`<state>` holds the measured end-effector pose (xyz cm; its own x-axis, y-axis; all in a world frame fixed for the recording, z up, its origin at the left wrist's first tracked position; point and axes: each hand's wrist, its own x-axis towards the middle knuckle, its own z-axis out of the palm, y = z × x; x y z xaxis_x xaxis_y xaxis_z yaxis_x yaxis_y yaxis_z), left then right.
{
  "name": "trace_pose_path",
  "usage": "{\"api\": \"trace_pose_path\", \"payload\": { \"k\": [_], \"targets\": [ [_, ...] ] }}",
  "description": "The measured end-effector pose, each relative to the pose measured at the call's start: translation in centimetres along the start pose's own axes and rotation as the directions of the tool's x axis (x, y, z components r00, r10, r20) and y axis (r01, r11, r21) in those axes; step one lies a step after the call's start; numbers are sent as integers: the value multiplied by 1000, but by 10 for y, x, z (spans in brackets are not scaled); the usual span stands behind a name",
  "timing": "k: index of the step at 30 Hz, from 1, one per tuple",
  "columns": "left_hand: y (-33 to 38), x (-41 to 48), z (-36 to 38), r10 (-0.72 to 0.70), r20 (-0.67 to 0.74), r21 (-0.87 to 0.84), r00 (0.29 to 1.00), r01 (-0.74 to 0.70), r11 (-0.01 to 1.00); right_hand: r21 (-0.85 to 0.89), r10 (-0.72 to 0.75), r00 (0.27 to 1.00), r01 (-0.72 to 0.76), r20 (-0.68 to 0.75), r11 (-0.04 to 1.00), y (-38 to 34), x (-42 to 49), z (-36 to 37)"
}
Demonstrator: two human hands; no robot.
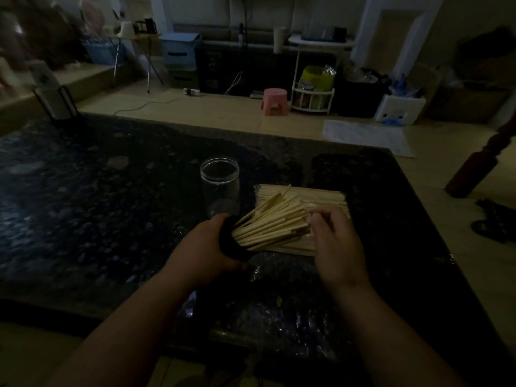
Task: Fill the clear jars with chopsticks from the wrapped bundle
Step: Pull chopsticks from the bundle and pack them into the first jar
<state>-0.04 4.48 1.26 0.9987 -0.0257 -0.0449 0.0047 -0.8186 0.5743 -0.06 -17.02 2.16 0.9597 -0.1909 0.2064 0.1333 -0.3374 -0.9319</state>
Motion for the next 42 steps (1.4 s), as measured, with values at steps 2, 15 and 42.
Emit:
{"api": "trace_pose_path", "payload": {
  "k": [2, 15, 42],
  "targets": [
    [1, -1, 0, -11, -11, -19, 1000, 11, 1000, 4, 25, 1000, -25, 19, 1000, 3, 1, -2],
    [4, -3, -2, -85, -51, -78, 995, 81, 994, -510, 257, 853, 12, 455, 860, 29, -2, 4],
    [-4, 0, -2, -102, -74, -149, 992, 90, 985, -795, 133, 898, 291, 419, 533, 84, -2, 34]
  ]
}}
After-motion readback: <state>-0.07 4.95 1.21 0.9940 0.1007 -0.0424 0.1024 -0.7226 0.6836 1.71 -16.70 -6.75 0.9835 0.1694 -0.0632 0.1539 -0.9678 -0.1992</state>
